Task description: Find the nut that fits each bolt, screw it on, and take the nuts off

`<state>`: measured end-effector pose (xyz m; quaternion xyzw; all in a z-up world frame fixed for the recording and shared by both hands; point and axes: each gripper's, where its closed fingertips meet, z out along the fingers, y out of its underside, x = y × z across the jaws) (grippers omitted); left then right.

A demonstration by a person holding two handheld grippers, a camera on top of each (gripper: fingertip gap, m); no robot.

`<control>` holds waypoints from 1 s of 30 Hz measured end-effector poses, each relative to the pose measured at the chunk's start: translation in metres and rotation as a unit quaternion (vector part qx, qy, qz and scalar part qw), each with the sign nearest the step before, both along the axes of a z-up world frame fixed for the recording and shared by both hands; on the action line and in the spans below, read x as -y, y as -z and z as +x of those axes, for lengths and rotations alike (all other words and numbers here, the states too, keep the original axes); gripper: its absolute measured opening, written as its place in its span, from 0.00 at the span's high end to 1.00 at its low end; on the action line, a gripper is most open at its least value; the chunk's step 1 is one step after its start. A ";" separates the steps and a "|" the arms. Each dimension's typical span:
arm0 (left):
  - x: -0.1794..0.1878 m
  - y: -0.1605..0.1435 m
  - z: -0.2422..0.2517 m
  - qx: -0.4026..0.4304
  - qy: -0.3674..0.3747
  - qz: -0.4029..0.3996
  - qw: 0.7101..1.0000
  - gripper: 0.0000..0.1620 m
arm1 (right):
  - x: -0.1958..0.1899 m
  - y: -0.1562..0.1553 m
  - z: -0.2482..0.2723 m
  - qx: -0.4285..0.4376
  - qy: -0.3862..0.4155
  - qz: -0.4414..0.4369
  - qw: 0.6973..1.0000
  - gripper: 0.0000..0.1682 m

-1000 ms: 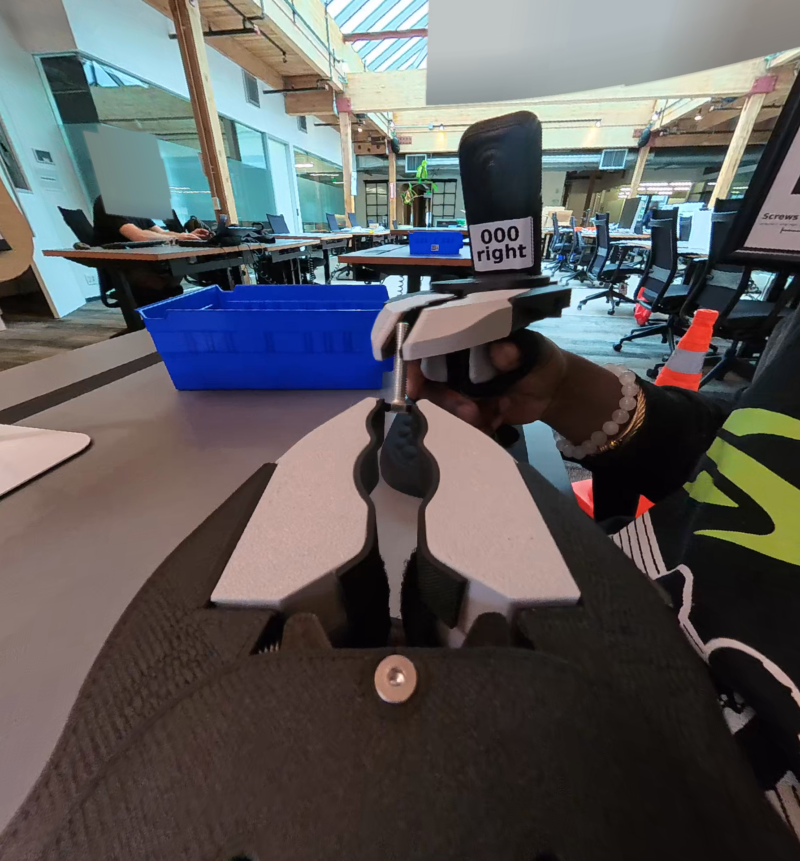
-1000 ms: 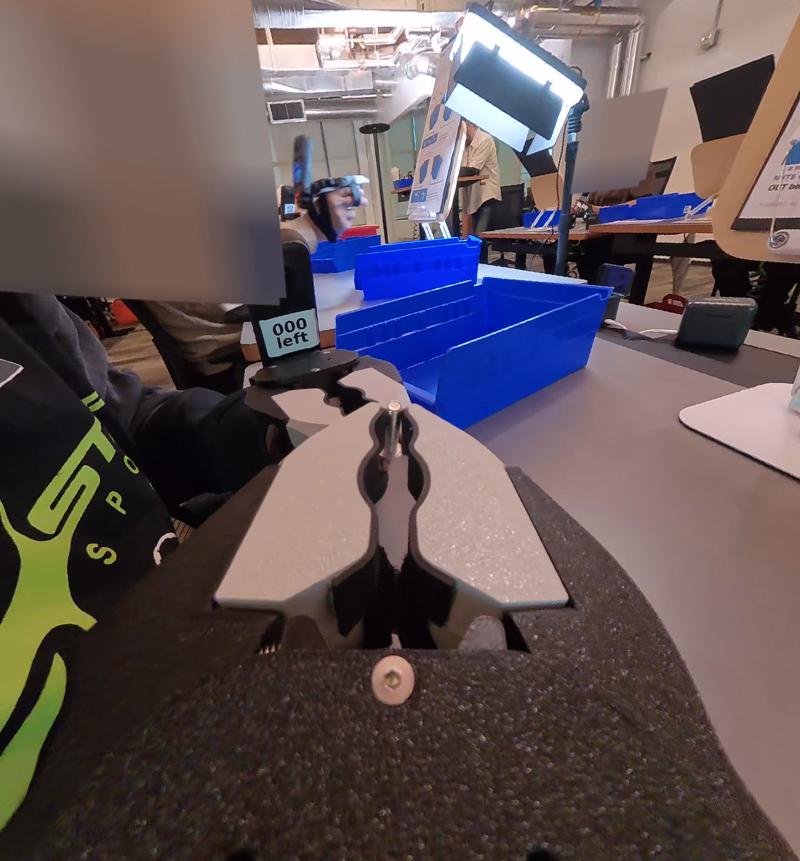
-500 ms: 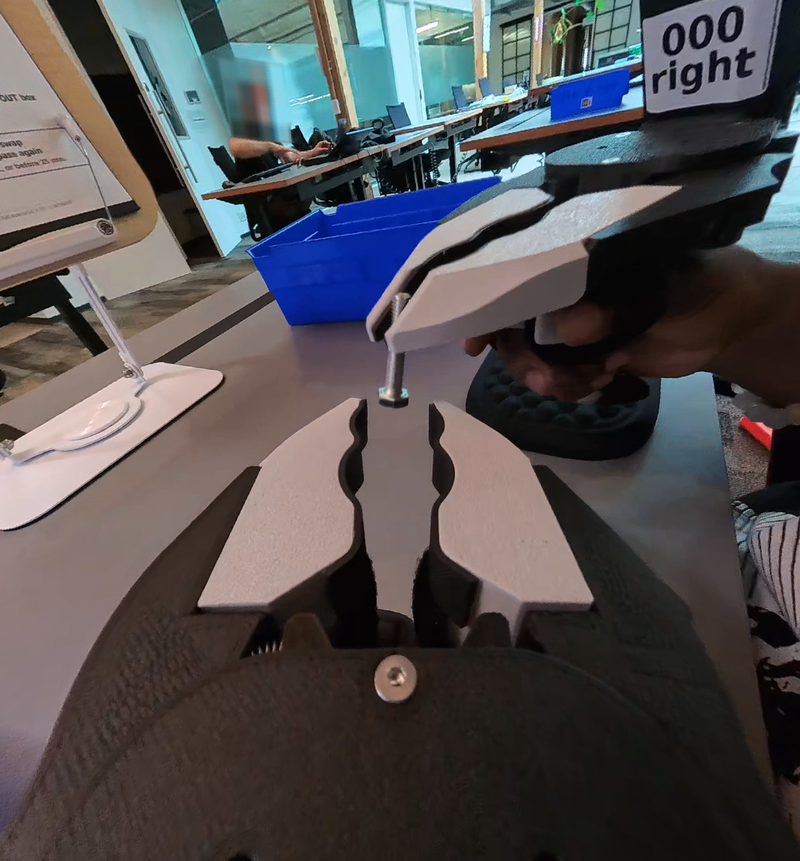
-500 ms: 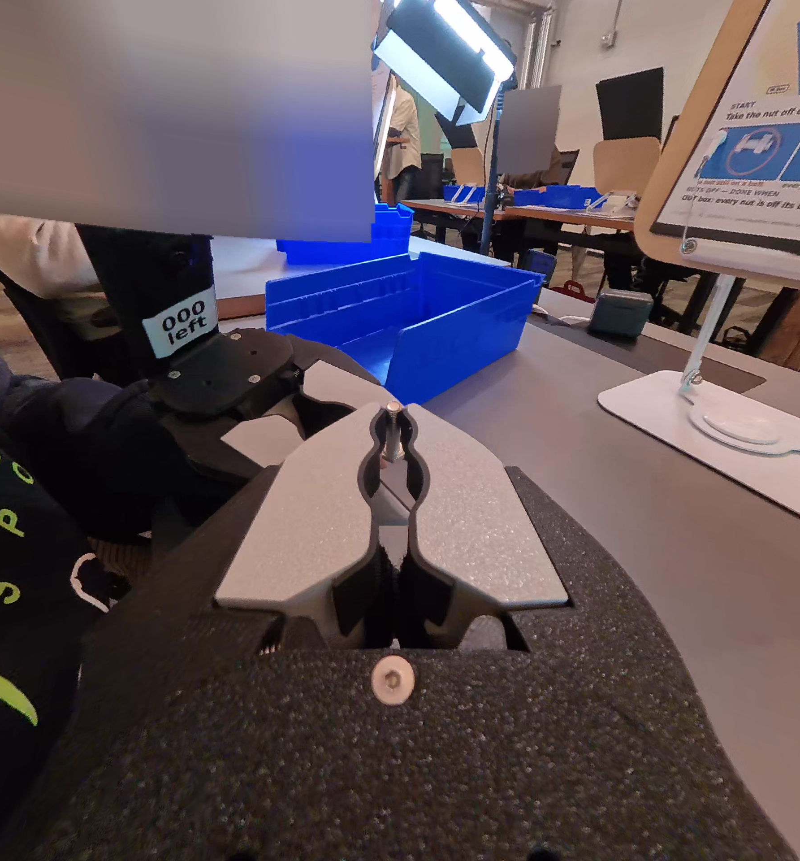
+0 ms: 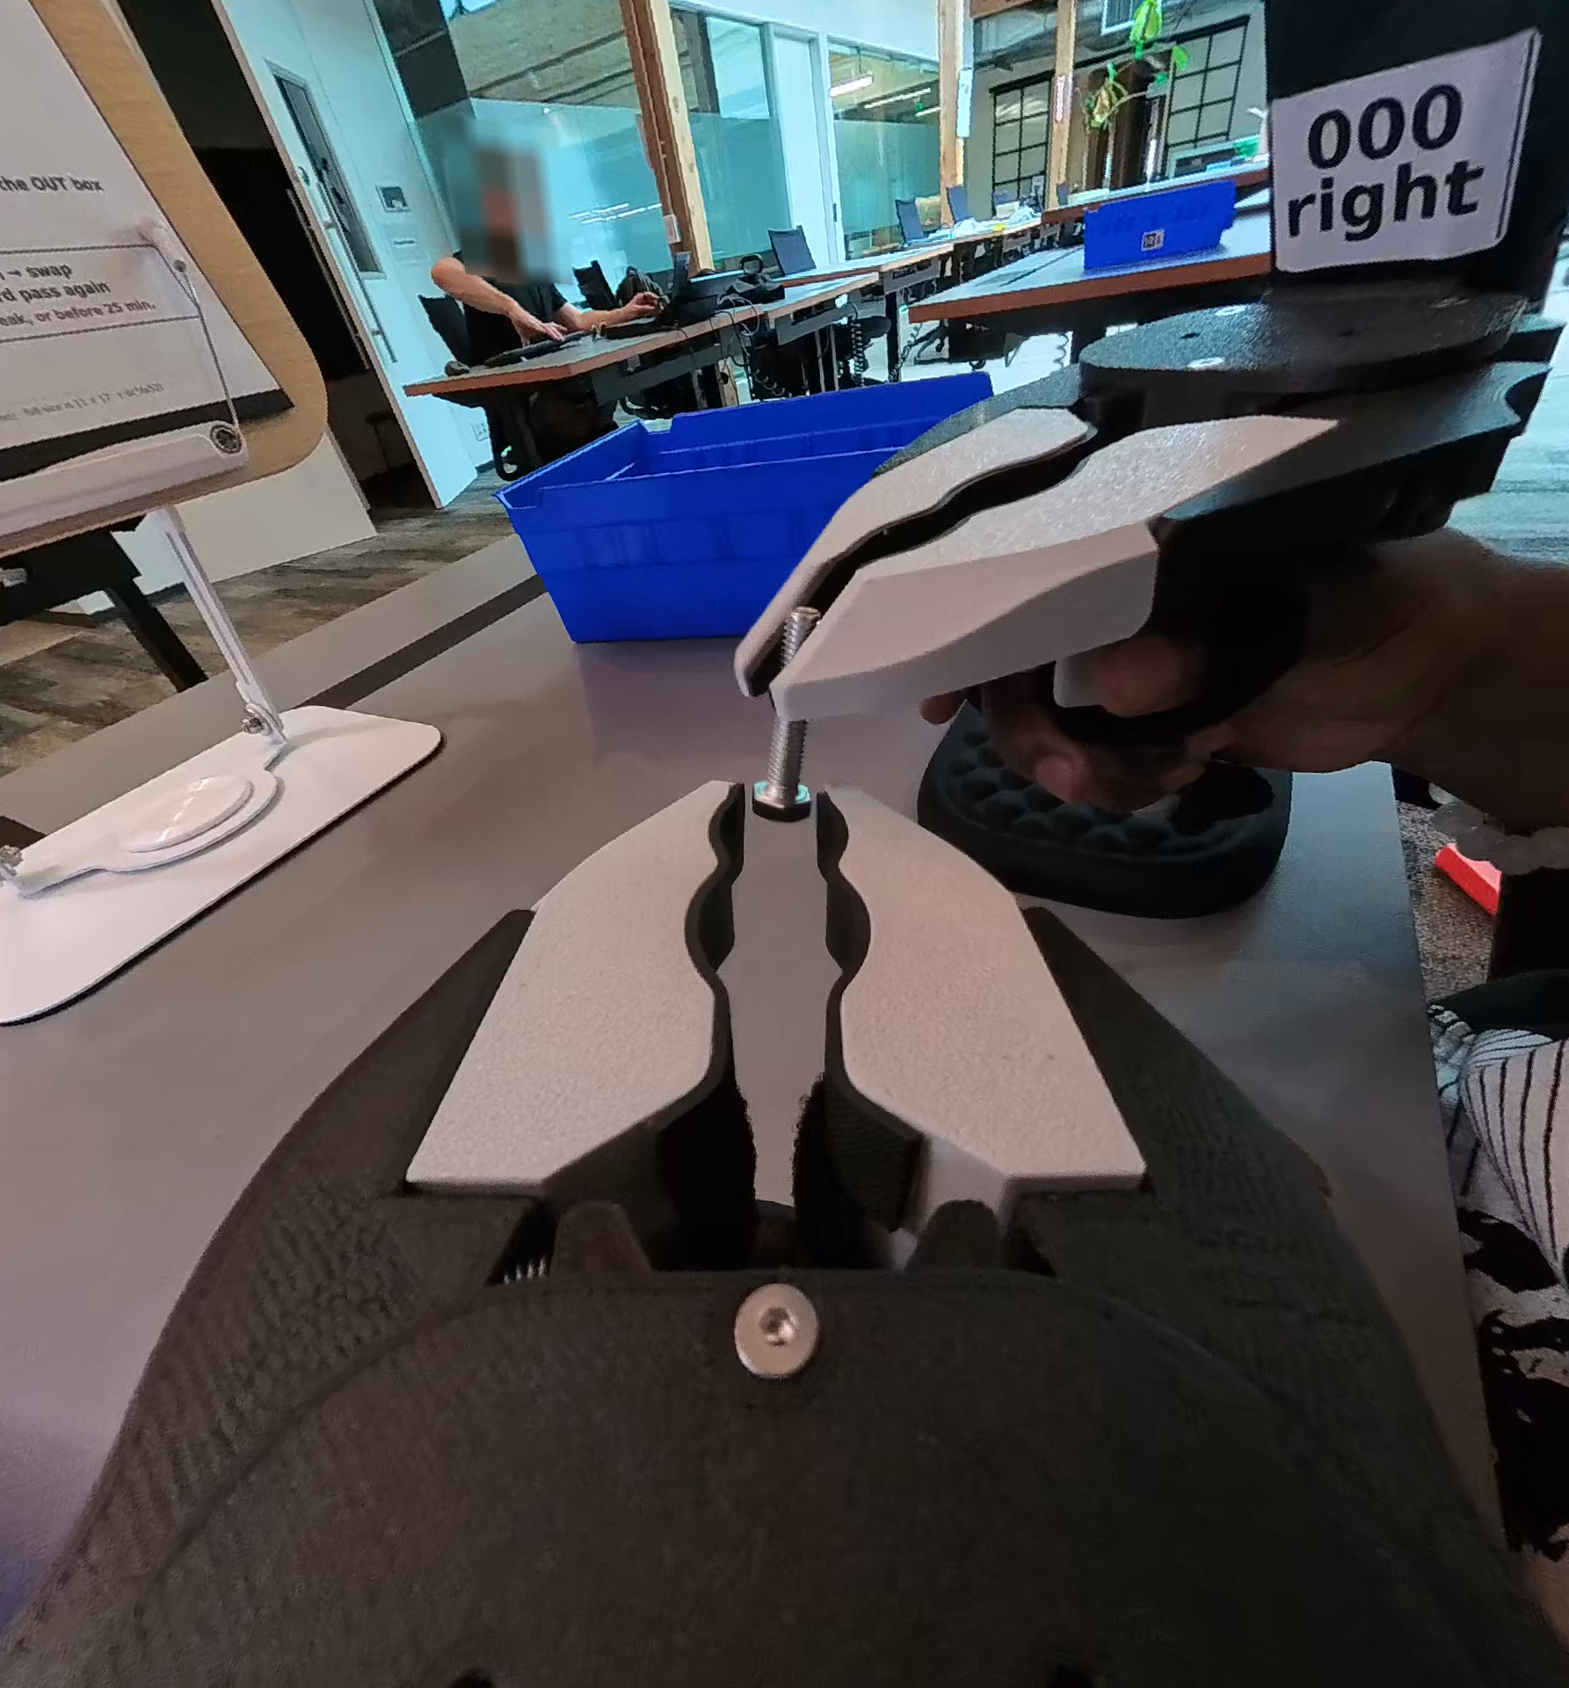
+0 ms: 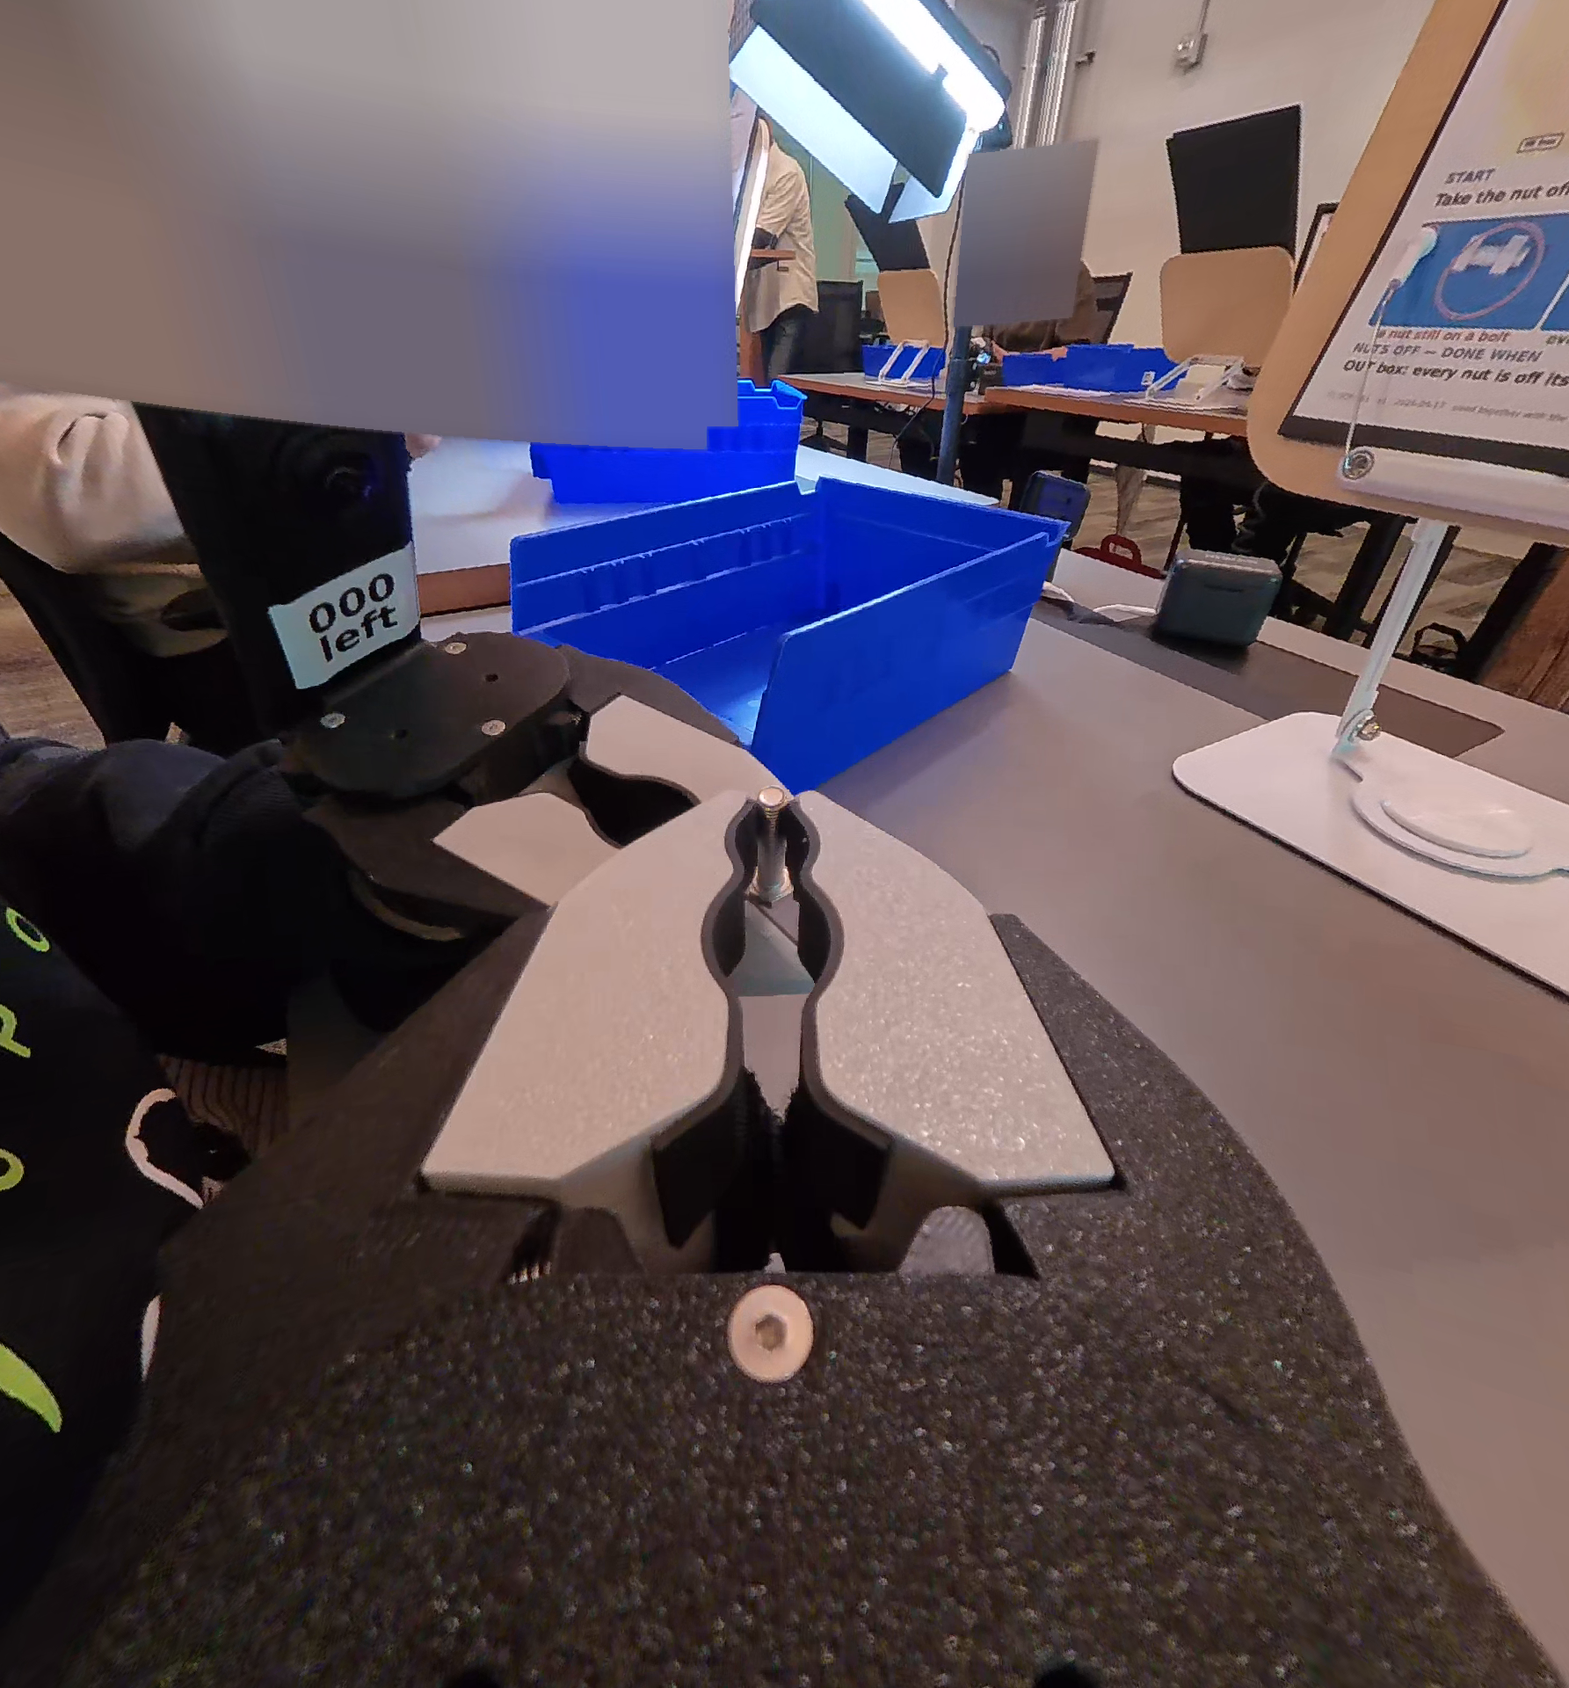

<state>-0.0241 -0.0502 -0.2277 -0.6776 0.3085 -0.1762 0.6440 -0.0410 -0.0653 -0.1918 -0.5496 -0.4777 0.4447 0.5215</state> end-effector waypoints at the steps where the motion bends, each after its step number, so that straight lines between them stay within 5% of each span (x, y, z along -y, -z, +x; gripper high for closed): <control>1: 0.000 0.000 0.000 -0.003 -0.003 0.001 1.000 0.91 | 0.000 0.000 0.000 0.000 0.002 -0.002 1.000 0.97; 12: 0.000 0.000 0.000 -0.018 -0.005 0.009 1.000 0.94 | 0.000 -0.003 0.001 0.001 0.002 -0.010 1.000 0.96; 15: -0.001 -0.010 -0.016 0.017 -0.005 0.000 1.000 0.94 | -0.006 -0.003 0.009 0.010 -0.011 -0.031 0.999 0.86; 23: 0.002 -0.014 -0.051 0.064 -0.008 -0.011 0.998 0.94 | 0.016 0.110 0.010 0.315 -0.114 -0.080 0.939 0.86; 30: 0.002 -0.012 -0.051 0.059 -0.009 -0.008 0.998 0.94 | 0.020 0.128 0.002 0.376 -0.111 -0.045 0.919 0.89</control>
